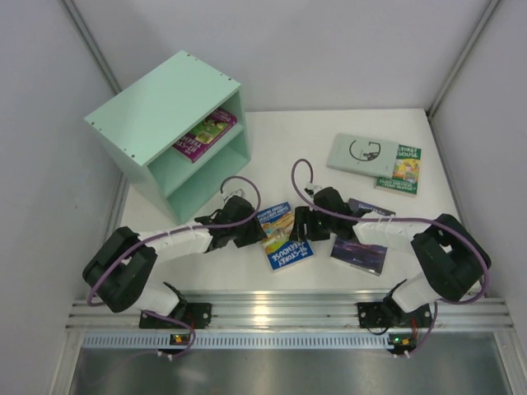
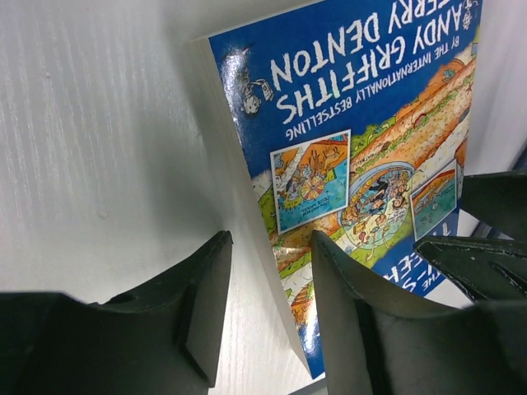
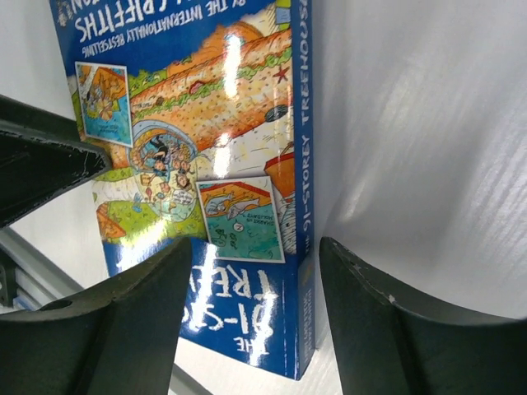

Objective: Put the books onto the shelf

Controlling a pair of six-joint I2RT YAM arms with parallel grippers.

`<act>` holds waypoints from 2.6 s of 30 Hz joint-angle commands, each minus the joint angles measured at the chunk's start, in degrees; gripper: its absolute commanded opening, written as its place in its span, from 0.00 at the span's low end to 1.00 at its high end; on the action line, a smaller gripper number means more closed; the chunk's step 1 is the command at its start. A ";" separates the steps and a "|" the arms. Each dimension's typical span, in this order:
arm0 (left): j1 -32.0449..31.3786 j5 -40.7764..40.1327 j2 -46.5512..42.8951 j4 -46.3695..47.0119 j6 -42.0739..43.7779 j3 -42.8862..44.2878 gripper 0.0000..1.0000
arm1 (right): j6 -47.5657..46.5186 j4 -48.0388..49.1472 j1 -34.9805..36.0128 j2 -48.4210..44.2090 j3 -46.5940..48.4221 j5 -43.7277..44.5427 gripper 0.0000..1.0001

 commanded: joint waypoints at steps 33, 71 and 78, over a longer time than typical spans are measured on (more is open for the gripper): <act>10.01 6.64 15.58 13.10 1.00 -10.67 0.00 | 14.15 18.06 -2.28 2.16 -6.65 -9.08 0.77; 9.05 8.77 -1.72 -6.47 4.50 6.76 0.28 | 29.37 35.42 -5.54 -6.10 -13.02 -11.24 0.00; 9.14 -1.94 -8.49 -26.79 12.33 32.54 0.58 | 33.60 24.37 -5.45 -16.65 -5.29 -5.45 0.00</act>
